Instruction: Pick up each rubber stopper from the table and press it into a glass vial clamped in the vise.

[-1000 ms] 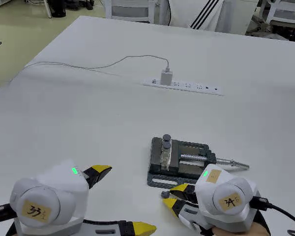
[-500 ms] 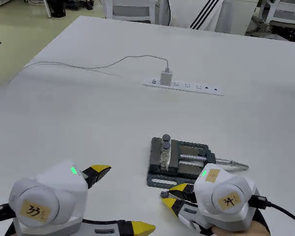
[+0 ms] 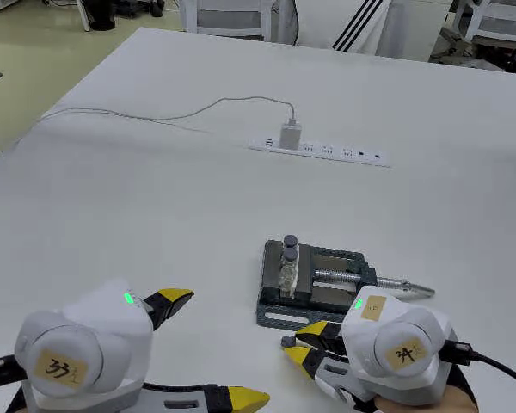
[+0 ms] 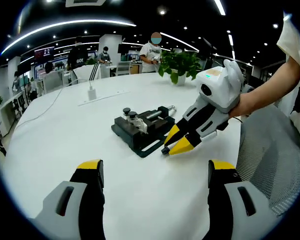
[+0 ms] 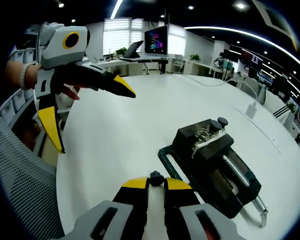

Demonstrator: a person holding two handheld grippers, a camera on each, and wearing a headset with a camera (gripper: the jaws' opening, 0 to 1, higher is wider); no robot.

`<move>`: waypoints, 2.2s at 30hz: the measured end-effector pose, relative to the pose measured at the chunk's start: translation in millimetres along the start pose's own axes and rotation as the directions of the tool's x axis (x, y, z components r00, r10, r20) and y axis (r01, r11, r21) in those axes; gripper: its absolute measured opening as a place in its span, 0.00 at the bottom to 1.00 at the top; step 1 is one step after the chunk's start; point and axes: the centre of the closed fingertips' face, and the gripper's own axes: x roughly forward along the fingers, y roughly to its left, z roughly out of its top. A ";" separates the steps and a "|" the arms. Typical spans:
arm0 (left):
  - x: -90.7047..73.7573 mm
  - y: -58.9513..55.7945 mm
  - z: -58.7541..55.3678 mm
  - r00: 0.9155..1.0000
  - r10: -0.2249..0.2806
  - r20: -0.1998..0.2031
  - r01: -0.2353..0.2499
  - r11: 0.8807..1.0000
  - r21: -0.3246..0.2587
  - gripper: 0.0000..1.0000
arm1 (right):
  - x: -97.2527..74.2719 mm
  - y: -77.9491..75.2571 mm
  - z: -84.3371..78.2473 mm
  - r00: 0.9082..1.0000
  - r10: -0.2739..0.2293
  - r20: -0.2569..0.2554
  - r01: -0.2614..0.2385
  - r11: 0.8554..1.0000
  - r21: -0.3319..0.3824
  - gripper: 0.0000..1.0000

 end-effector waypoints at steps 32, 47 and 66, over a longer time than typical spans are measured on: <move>17.6 -38.6 20.9 0.999 -0.049 -0.005 0.049 0.980 0.190 0.42 | -46.5 23.0 48.1 0.984 0.164 -0.075 -0.180 0.922 -0.344 0.07; 21.8 -41.6 18.7 0.998 -0.043 -0.044 0.054 0.958 0.283 0.30 | -59.2 28.6 45.9 0.976 0.166 -0.142 -0.213 0.862 -0.460 0.06; 32.0 -62.1 22.9 0.981 -0.167 -0.094 0.189 0.923 0.336 0.09 | -63.4 41.9 35.2 0.953 0.152 -0.261 -0.291 0.696 -0.656 0.06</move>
